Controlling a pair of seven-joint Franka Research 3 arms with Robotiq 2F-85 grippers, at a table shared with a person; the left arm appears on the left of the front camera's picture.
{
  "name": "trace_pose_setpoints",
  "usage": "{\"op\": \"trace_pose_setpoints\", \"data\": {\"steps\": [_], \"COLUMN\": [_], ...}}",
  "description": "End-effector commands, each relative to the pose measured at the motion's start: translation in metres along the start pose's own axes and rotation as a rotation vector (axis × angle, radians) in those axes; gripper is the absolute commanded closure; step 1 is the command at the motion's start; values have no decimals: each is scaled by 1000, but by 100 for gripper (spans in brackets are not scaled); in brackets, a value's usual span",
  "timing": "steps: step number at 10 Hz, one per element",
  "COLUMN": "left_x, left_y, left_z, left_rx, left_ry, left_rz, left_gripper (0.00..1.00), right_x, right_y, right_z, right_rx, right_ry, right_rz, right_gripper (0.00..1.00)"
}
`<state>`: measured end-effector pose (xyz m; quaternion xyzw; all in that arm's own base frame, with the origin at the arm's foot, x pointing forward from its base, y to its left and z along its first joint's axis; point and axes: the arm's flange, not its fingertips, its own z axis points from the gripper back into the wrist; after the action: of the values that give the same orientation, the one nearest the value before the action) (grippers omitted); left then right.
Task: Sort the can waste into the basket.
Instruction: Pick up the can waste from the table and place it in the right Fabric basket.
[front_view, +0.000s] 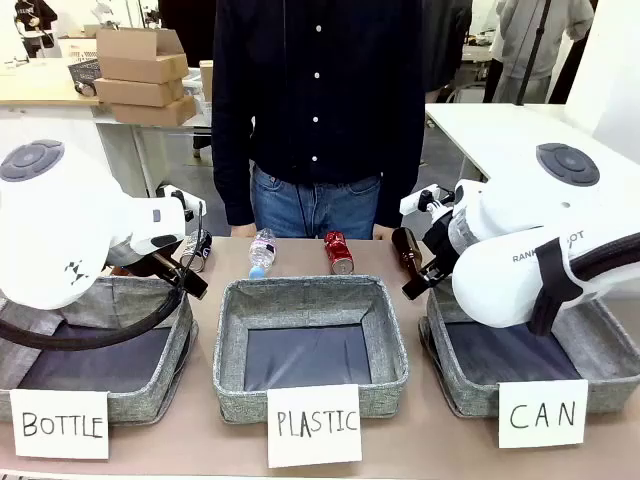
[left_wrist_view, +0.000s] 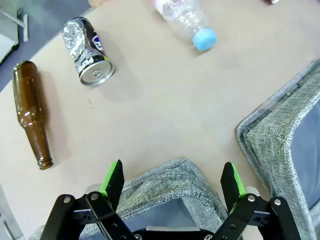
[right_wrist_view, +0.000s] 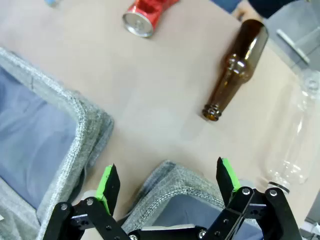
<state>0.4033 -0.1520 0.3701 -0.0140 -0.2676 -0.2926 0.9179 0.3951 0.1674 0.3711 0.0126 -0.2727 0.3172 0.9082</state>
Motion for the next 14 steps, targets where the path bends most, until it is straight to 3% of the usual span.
{"op": "trace_pose_setpoints", "data": {"steps": [1, 11, 12, 14], "left_x": [0, 0, 22, 10], "left_y": [0, 0, -1, -12], "left_z": [0, 0, 50, 146], "left_rx": [0, 0, -15, -115], "left_ry": [0, 0, 40, 48], "left_rz": [0, 0, 162, 216], "left_gripper": [0, 0, 0, 0], "right_x": [0, 0, 15, 18], "right_y": [0, 0, -3, 0], "right_z": [0, 0, 37, 116], "right_rx": [0, 0, 44, 186], "right_ry": [0, 0, 8, 103], "right_rz": [0, 1, -35, -102], "right_gripper": [0, 0, 0, 0]}}
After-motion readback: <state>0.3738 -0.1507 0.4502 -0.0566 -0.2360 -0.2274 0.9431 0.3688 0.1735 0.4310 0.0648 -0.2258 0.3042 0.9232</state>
